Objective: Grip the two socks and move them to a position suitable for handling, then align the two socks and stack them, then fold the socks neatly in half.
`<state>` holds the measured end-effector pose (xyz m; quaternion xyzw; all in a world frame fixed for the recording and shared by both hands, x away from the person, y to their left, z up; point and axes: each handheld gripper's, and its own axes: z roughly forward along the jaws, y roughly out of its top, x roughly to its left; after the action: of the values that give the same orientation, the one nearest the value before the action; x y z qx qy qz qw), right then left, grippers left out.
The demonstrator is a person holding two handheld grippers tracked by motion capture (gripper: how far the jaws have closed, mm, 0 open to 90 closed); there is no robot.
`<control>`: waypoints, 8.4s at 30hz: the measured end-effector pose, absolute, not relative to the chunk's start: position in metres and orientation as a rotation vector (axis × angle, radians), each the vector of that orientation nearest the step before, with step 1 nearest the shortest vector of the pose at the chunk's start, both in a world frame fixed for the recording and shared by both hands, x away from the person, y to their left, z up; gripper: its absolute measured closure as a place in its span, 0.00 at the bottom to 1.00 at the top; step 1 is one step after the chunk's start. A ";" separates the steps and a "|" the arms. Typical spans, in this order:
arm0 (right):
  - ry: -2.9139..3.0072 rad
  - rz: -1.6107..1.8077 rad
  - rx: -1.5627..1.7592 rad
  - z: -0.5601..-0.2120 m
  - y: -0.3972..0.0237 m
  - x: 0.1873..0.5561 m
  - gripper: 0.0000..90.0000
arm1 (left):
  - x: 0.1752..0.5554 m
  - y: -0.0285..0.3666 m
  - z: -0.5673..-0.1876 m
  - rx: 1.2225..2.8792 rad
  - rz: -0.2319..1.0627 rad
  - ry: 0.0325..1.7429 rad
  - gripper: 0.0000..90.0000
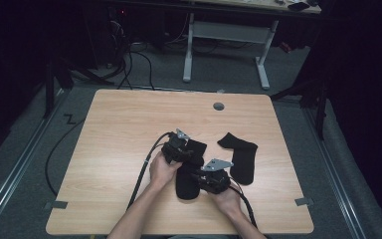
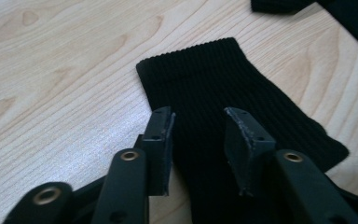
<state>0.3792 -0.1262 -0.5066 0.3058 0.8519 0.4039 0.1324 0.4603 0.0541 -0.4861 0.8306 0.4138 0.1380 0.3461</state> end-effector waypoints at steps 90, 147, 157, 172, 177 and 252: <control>2.377 1.001 1.047 -0.500 -0.082 0.467 0.63 | 0.422 0.075 -0.507 2.054 0.504 1.081 0.42; 2.070 0.853 1.346 -0.493 -0.257 0.465 0.60 | 0.394 0.200 -0.508 1.913 0.625 1.359 0.40; 2.148 0.873 1.380 -0.496 -0.264 0.466 0.91 | 0.394 0.198 -0.508 1.926 0.640 1.362 0.39; 2.155 0.940 1.346 -0.490 -0.263 0.455 0.96 | 0.394 0.198 -0.508 1.925 0.640 1.364 0.38; 2.139 0.996 1.316 -0.474 -0.265 0.447 0.96 | 0.395 0.198 -0.508 1.925 0.640 1.364 0.38; 2.267 1.253 0.959 -0.392 -0.106 0.452 0.97 | 0.395 0.198 -0.508 1.931 0.638 1.360 0.36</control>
<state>0.4517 -0.1063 -0.3921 0.3410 0.8059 0.4456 0.1887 0.3949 0.1975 -0.5082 0.7419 0.5228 0.2452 0.3407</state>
